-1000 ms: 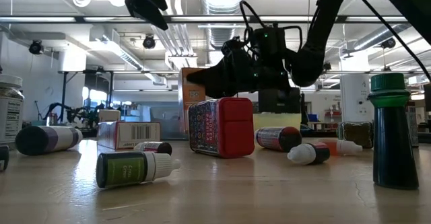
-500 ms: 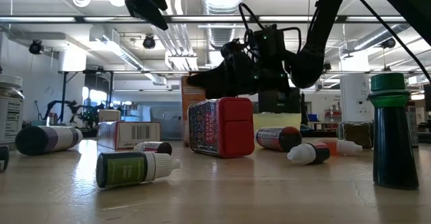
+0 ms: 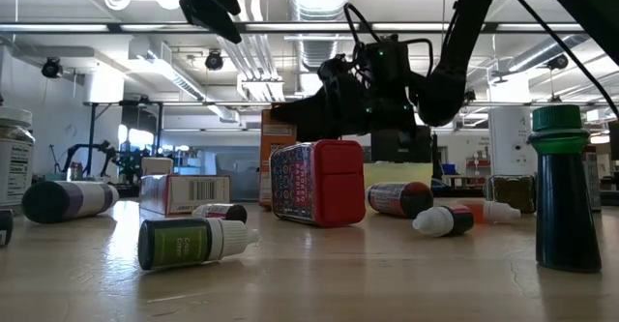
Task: Pick & Place Kitchen Items
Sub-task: Put the orange cereal box into the blue bin
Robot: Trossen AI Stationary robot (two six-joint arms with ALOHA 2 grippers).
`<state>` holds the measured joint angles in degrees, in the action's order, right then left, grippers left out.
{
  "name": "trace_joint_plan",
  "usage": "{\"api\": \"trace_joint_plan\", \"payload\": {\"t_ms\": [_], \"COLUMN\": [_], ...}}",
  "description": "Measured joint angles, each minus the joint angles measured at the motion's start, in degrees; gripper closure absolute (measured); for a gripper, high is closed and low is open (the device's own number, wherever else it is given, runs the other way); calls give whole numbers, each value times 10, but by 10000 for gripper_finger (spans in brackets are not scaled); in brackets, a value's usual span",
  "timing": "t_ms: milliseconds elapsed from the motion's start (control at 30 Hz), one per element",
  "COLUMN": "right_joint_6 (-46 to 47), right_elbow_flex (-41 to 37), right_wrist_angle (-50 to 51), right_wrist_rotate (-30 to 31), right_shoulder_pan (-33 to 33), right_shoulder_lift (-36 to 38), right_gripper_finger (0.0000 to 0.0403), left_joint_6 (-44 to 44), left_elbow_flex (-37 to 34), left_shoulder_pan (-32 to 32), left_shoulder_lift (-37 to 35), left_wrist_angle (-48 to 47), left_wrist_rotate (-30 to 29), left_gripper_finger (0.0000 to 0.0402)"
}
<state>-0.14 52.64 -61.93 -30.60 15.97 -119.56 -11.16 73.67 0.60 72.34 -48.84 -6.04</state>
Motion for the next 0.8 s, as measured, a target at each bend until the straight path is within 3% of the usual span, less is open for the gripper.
{"api": "trace_joint_plan", "payload": {"t_ms": [400, 500, 633, 800], "right_joint_6": [5, -2, -51, -127], "right_elbow_flex": [-1, -2, 10, 91], "right_wrist_angle": [6, 50, 218, 554], "right_wrist_rotate": [-2, -4, 37, 157], "right_shoulder_pan": [-1, -1, -2, -13], "right_shoulder_lift": [36, 66, 131, 204], "right_gripper_finger": [3, 3, 3, 3], "left_joint_6": [0, 0, 0, 0], "left_elbow_flex": [0, 0, 0, 0], "left_shoulder_pan": [0, 0, 0, 0], "left_shoulder_lift": [0, 0, 0, 0], "left_wrist_angle": [0, 0, 0, 0], "left_wrist_rotate": [0, 0, 0, 0], "left_gripper_finger": [46, 46, 46, 46]}}
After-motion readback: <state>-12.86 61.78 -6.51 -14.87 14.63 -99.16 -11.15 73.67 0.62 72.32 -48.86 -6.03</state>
